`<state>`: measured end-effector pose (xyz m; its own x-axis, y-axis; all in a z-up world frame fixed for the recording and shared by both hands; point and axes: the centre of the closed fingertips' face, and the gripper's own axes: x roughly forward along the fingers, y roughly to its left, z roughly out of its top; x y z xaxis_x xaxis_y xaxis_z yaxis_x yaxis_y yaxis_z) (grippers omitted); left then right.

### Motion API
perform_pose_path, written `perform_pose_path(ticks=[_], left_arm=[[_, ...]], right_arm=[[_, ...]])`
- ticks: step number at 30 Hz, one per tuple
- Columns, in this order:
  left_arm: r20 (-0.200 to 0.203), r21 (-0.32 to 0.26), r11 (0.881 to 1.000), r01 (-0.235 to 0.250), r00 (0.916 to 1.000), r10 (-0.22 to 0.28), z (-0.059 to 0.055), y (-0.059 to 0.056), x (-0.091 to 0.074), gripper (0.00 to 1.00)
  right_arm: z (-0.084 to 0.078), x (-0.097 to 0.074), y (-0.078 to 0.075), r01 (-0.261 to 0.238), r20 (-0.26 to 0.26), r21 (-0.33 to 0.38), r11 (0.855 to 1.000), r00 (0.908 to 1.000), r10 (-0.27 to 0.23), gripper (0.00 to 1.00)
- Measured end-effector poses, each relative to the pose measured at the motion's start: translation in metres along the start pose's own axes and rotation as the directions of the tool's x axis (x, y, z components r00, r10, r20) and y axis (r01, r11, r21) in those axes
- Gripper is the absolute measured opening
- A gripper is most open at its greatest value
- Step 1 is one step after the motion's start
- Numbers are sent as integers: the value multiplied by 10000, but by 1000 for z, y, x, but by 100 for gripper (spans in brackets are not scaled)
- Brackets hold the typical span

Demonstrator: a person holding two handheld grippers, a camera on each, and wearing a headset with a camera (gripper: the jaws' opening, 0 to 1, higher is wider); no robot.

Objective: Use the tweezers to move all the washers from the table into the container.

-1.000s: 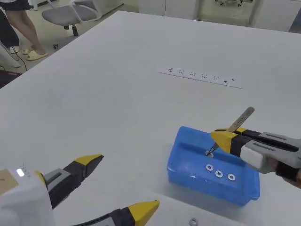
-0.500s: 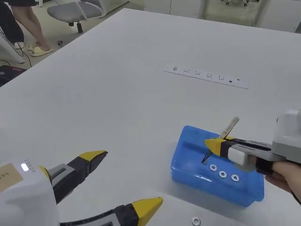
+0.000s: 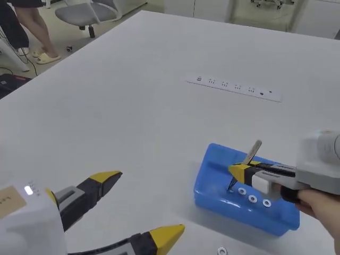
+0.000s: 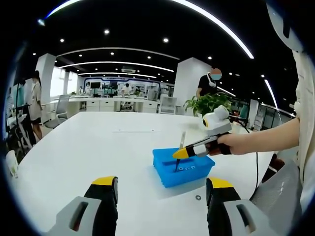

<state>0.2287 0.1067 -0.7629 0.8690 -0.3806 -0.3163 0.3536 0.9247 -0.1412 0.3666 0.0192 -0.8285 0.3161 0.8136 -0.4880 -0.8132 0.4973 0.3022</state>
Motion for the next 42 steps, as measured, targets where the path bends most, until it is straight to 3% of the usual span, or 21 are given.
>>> perform_pose_path(ticks=[8, 15, 21, 27, 33, 37, 42], left_arm=[[9, 5, 10000, 16, 10000, -16, 1, -1, 0, 74], [27, 4, 10000, 81, 10000, -81, 1, -3, 1, 74], [47, 34, 10000, 92, 9999, -92, 1, -3, 1, 74], [78, 13, 10000, 90, 9999, -90, 2, -3, 1, 74], [64, 33, 10000, 91, 9999, -91, 2, -3, 1, 74], [65, 27, 9999, 102, 9999, -102, 2, -5, 0, 74], [69, 30, 9999, 112, 9999, -112, 1, -1, -1, 74]], right_arm=[[15, -9, 12, -270, 767, 243, 9993, 9967, 250, 4], [39, -28, 32, -632, 1844, 88, 9980, 9810, 605, 4], [39, -42, 54, -1243, 2037, 74, 9922, 9716, 1202, 4], [23, -47, 75, -2005, 1820, 293, 9793, 9644, 1920, 4], [-11, -43, 87, -2300, 1032, 649, 9710, 9694, 2227, 4], [-32, -40, 87, -2213, 456, 651, 9730, 9747, 2186, 4], [-47, -38, 81, -1946, 34, 538, 9794, 9809, 1947, 4]])
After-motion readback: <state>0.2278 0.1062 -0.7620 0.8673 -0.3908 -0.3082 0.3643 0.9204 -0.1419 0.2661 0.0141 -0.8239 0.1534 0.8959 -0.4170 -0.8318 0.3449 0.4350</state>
